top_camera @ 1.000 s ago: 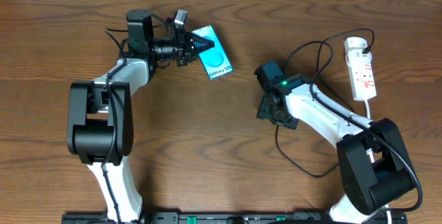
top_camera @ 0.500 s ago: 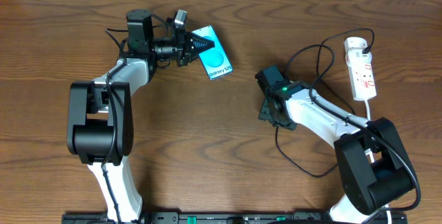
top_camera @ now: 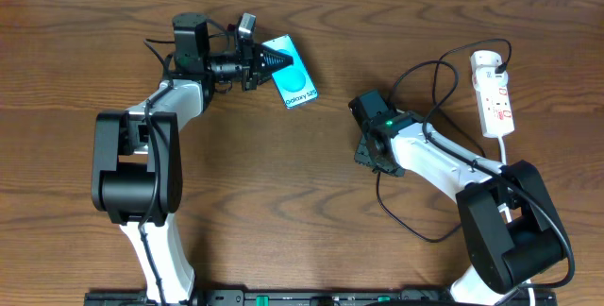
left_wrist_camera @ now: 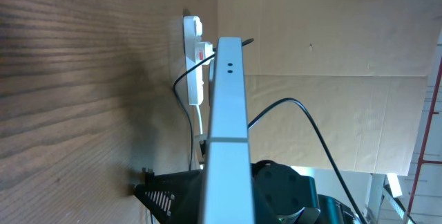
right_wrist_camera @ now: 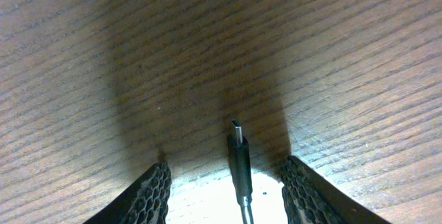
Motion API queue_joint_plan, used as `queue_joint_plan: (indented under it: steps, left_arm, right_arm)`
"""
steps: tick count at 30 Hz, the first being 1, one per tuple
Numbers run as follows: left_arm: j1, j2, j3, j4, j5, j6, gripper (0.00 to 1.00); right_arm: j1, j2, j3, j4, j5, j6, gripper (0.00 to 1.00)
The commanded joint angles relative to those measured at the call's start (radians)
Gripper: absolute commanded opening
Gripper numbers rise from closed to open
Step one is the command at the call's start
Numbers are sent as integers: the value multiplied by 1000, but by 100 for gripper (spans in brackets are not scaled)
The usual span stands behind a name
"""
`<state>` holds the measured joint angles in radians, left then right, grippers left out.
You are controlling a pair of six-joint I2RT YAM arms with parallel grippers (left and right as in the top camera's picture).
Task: Plug charger to phone and switch on socket
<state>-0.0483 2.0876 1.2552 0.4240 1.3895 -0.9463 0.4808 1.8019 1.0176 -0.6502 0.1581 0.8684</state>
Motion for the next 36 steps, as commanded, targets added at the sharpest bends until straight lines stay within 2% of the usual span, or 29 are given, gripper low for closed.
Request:
queue_joint_plan:
  steps: [1,25,36]
  left_arm:
    - [6,0,11,9,40,2,8]
    - [6,0,11,8,39,2,7]
    - [6,0,11,8,40,1,7]
  right_arm:
    - [5,1,-16,4,26,18,50]
    - [5,1,-86,52,-60,52,44]
    - [5,1,-86,13,-126,75,47]
